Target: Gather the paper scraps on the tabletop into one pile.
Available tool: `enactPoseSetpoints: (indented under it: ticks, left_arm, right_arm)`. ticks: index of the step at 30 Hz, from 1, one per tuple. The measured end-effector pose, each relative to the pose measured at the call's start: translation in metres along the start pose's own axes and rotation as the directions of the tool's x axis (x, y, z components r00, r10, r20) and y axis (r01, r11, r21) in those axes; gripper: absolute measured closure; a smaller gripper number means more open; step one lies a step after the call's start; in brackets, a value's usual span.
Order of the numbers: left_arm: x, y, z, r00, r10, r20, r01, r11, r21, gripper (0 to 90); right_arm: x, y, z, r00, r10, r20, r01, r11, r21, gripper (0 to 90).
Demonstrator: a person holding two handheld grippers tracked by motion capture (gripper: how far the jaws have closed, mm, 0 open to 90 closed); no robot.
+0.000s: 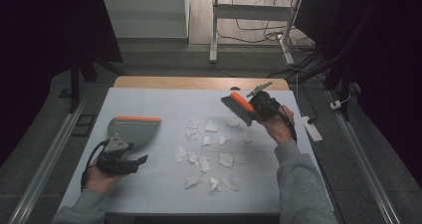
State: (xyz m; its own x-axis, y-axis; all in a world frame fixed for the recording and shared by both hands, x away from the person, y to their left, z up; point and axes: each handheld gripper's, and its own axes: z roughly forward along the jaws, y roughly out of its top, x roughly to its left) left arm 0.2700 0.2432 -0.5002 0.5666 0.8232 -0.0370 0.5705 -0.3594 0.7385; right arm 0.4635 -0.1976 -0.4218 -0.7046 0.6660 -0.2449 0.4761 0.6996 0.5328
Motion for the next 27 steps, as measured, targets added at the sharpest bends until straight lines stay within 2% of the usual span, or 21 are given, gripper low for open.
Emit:
enactPoseSetpoints:
  ticks: [9,13,15,16,22,25,27]
  left_arm:
    - [0.001,-0.001,0.001,1.0000,0.001,-0.003,-0.001,1.0000,0.007,30.5]
    - [0.001,-0.001,0.002,1.0000,-0.002,-0.004,0.002,1.0000,0.009,30.5]
    - [0.002,-0.001,0.002,1.0000,0.000,-0.007,0.001,0.9999,0.011,30.5]
    - [0.002,-0.001,0.002,1.0000,-0.001,-0.008,0.001,0.9999,0.011,30.5]
    - [0.003,-0.001,0.001,1.0000,-0.003,-0.009,0.003,1.0000,0.004,30.5]
    - [0.002,-0.001,0.001,1.0000,-0.001,-0.008,0.001,1.0000,0.006,30.6]
    - [0.001,-0.001,0.002,1.0000,0.002,-0.008,-0.001,1.0000,0.007,30.6]
  right_arm:
    - [-0.016,0.004,0.031,0.9981,0.010,0.060,-0.017,0.9929,0.117,68.4]
    - [-0.018,0.007,0.042,0.9982,-0.007,0.060,-0.003,0.9860,0.166,68.4]
    - [-0.017,0.009,0.044,0.9988,-0.004,0.048,-0.004,0.9863,0.165,68.5]
    - [-0.014,0.011,0.044,0.9993,-0.004,0.037,-0.003,0.9854,0.170,68.5]
    - [0.004,0.019,0.046,0.9966,-0.082,-0.010,0.082,0.9783,0.190,69.3]
    - [0.014,0.020,0.043,0.9945,-0.101,-0.027,0.104,0.9780,0.181,69.7]
    - [0.020,0.020,0.042,0.9921,-0.112,-0.057,0.120,0.9780,0.171,69.8]
